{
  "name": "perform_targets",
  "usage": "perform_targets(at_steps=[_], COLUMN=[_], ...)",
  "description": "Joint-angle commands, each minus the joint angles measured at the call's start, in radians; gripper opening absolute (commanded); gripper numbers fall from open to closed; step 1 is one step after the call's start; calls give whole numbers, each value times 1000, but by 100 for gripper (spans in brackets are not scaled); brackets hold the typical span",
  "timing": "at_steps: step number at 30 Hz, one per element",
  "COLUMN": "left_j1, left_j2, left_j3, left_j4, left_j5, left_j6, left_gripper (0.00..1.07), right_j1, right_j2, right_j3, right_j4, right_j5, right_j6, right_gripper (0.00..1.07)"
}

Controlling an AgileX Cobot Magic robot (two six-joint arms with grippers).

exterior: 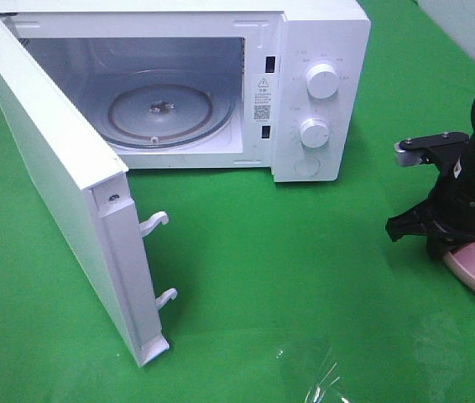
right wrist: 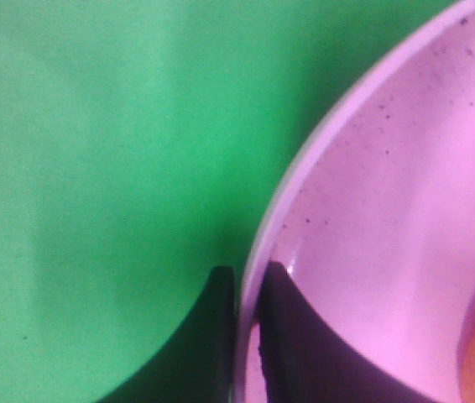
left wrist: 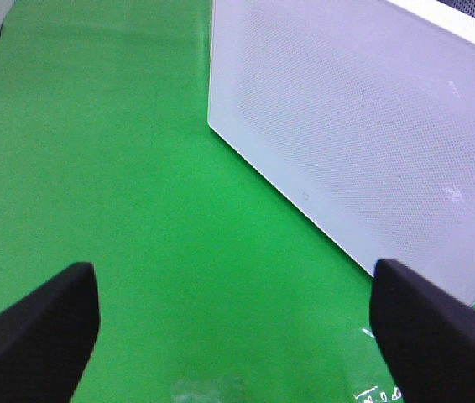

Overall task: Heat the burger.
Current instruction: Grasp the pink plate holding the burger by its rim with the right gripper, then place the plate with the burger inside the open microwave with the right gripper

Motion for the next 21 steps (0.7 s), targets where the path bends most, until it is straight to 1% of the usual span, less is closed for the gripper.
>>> perform_targets(at_steps=[1,7,9,10,11,14,15,21], left_j1=[3,3,3,3,3,3,3,3], left_j2=[-15,-15,-15,-15,-15,-15,-15,-15], left_j3=[3,3,3,3,3,3,3,3], left_j4=[-4,-4,-4,-4,-4,-4,-4,-4], left_j5=[-11,-11,-11,-11,-11,-11,-11,-11], left_j6=[-4,-4,-4,-4,-4,-4,-4,-4], left_gripper=[80,80,80,80,80,80,80,80], right_j1=[-1,-1,2,2,2,2,2,28], right_j2=[5,5,-17,-17,-34,-41,-59,-114], right_j3=[3,3,3,3,3,3,4,58], right_j4=[-5,-10,-75,-75,-120,-136,-160,-170], right_j5=[12,48,81,81,98,106,127,121], right_j6=[9,19,92,92,142,163,180,187], right_gripper=[0,0,0,0,0,0,0,0])
